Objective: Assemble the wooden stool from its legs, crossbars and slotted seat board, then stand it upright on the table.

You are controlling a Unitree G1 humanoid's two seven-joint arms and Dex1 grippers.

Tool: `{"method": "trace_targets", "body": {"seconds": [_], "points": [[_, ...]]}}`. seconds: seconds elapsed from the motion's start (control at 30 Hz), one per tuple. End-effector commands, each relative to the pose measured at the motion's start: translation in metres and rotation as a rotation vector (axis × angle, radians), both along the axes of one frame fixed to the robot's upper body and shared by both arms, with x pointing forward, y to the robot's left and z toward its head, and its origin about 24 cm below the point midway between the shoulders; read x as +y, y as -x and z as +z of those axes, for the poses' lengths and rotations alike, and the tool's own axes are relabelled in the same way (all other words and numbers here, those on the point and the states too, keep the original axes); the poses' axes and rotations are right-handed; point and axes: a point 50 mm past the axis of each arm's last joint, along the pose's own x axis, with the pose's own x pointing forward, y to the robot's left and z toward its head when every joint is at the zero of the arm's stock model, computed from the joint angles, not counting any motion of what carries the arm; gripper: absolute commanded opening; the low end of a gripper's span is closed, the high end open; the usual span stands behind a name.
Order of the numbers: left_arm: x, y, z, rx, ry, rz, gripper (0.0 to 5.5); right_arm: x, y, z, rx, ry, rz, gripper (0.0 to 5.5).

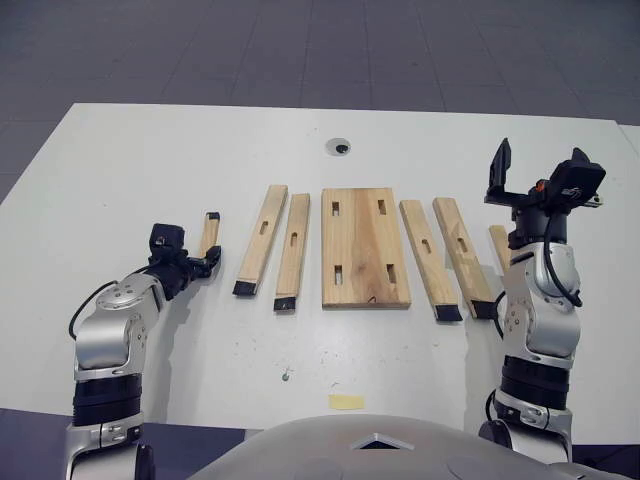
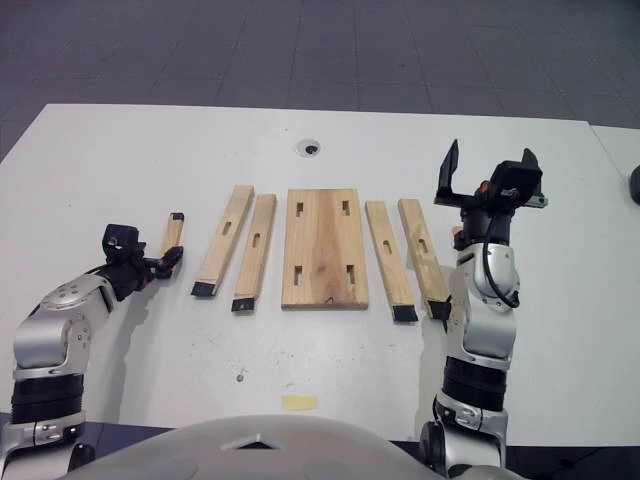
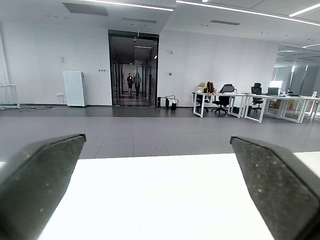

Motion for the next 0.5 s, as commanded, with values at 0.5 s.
{"method": "trace_targets", "body": {"seconds": [0.5], "points": [[0.014,0.025,-0.041,0.235,-0.029,-0.050,1.28,0.005,-0.004,-0.003,0.004,-0.007,-0.007,5.40]]}}
